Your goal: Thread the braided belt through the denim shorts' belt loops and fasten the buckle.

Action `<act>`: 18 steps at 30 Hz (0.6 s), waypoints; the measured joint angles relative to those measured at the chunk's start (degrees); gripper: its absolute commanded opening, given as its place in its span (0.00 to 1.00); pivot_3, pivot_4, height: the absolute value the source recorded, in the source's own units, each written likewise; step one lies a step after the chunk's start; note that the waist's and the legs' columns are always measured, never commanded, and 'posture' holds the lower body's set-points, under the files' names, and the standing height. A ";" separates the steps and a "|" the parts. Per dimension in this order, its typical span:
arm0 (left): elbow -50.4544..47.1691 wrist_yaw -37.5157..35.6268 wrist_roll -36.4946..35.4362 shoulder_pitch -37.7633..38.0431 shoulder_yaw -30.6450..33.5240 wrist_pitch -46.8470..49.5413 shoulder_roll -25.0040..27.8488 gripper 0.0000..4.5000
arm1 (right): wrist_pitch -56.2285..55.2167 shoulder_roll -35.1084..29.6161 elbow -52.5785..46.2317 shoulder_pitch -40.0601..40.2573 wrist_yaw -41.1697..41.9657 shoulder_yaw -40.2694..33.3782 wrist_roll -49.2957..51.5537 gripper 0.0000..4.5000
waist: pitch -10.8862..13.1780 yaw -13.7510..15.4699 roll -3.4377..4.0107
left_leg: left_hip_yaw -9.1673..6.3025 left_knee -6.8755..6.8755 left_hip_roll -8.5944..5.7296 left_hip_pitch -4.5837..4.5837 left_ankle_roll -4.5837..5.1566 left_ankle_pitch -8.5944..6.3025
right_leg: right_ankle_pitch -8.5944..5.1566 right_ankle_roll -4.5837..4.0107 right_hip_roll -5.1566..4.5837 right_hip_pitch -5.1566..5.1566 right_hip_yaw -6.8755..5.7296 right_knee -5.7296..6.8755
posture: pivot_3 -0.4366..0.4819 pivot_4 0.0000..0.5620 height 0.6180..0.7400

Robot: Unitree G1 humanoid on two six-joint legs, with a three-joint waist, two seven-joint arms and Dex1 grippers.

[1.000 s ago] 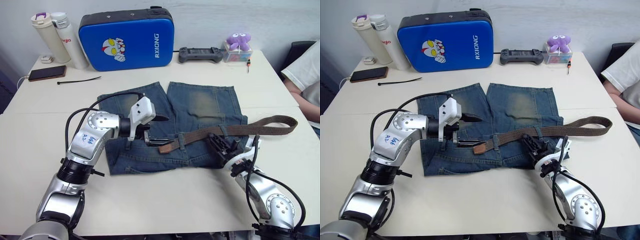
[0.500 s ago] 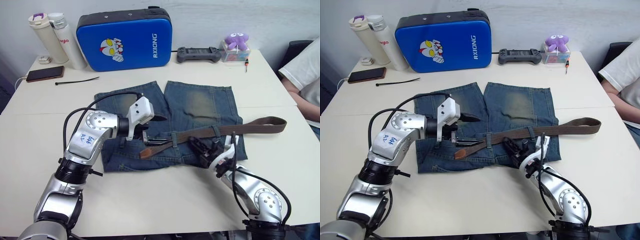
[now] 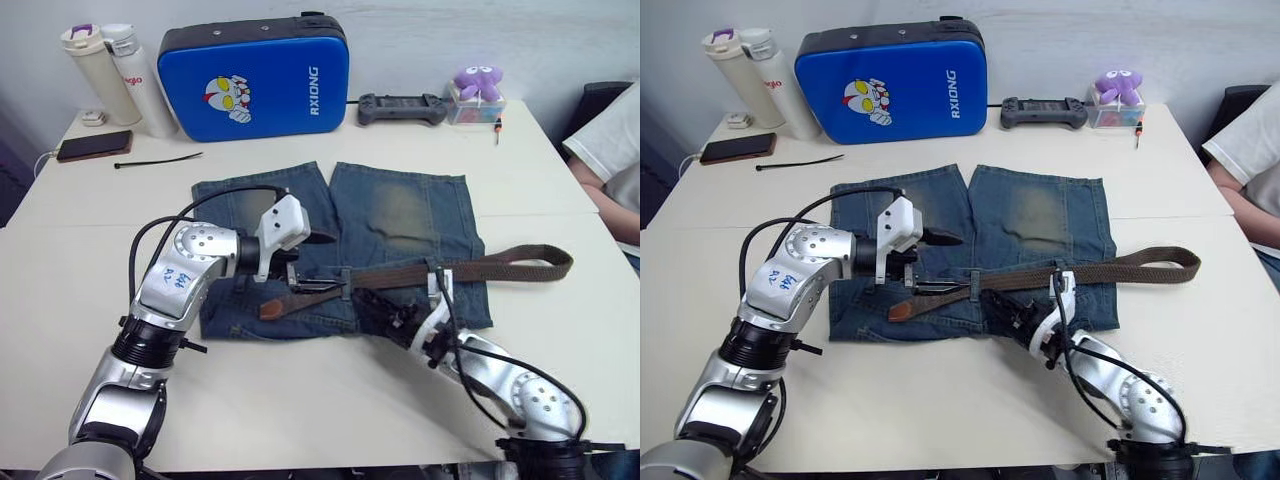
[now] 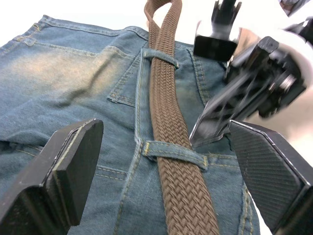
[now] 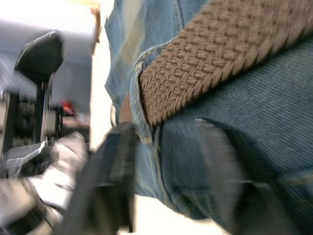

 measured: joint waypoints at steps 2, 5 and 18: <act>0.69 -0.46 0.01 0.00 -0.07 -0.13 0.15 1.00 | 1.47 -5.50 -3.31 0.34 2.42 -2.00 0.08 0.97 | 0.01 0.10 -0.02 | -0.03 -0.02 0.01 -0.01 0.00 0.00 | 0.00 0.00 0.03 0.01 -0.02 -0.07 | 0.48 0.27 0.99; 0.92 -1.61 0.02 0.00 -0.41 -0.56 0.27 1.00 | 3.34 -14.84 -8.40 0.97 10.25 -4.56 -2.60 0.97 | 0.03 0.26 0.00 | -0.02 -0.01 0.01 -0.02 0.02 -0.01 | 0.00 0.00 0.03 0.01 -0.03 -0.21 | 0.48 0.27 0.99; 0.12 -5.07 -0.31 1.29 0.42 0.70 5.19 1.00 | -21.28 -39.62 -5.41 -1.58 51.80 17.83 -68.68 0.97 | 0.18 1.20 -0.26 | -0.02 0.10 0.00 -0.01 -0.21 0.11 | 0.00 0.00 0.05 0.01 -0.02 -0.23 | 0.48 0.27 0.99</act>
